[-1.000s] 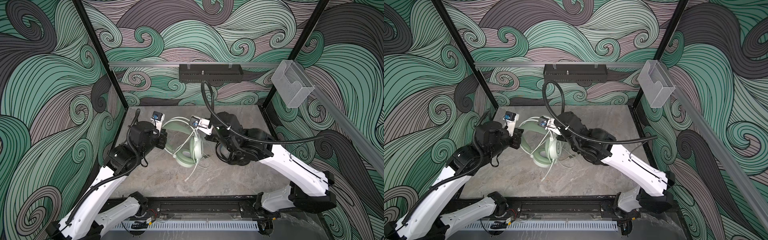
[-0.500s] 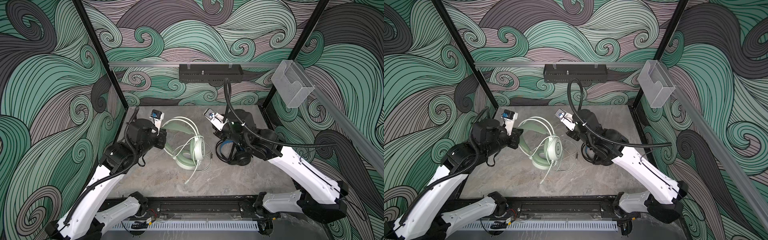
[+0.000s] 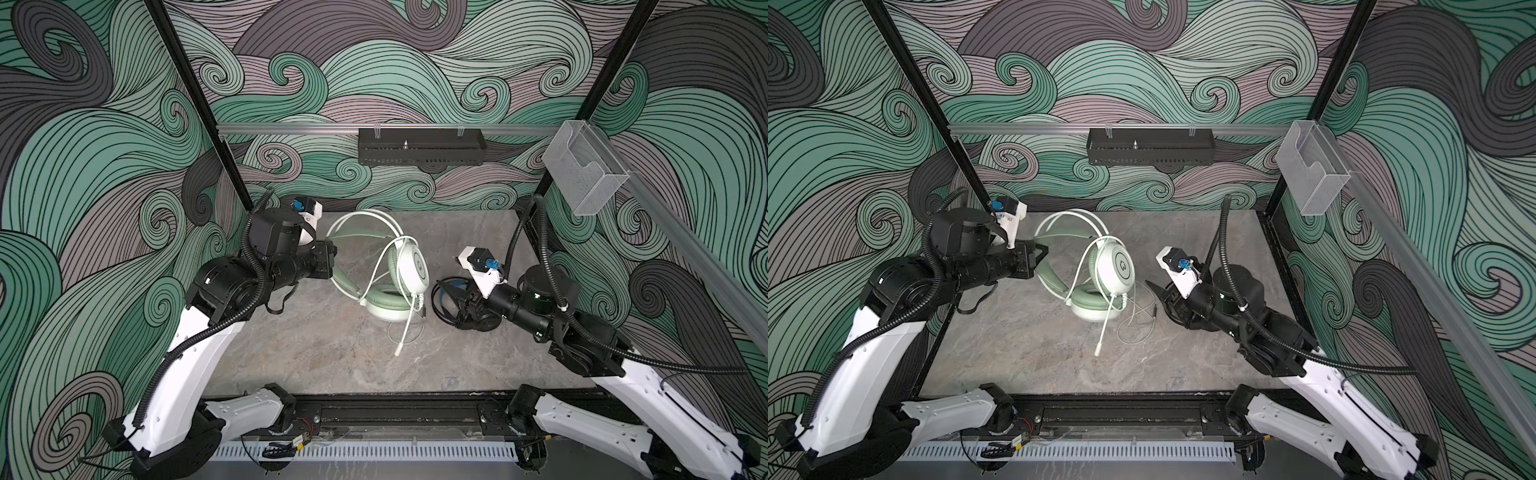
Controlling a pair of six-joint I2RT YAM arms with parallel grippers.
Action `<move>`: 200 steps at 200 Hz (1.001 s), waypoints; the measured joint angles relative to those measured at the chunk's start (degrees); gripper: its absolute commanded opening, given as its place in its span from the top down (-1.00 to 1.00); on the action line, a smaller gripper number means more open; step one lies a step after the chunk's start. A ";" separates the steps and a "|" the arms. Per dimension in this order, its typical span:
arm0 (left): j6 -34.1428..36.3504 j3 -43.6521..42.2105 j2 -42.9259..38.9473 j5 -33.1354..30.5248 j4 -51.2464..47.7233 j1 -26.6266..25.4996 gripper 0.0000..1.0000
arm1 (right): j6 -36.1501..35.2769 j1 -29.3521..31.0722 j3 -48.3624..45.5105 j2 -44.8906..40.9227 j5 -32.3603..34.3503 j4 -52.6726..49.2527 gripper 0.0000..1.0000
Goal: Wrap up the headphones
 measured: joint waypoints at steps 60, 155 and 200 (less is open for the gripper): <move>-4.76 3.08 0.44 1.49 0.07 0.04 1.00 | 12.09 -3.10 -11.17 7.08 -10.64 13.25 -0.35; -8.15 3.08 0.57 3.10 2.82 0.07 1.00 | 20.90 -9.05 -17.22 17.09 -20.59 29.33 -0.09; -10.78 3.23 0.57 3.93 5.55 0.92 1.00 | 22.43 -10.64 -18.73 19.74 -23.10 31.95 0.23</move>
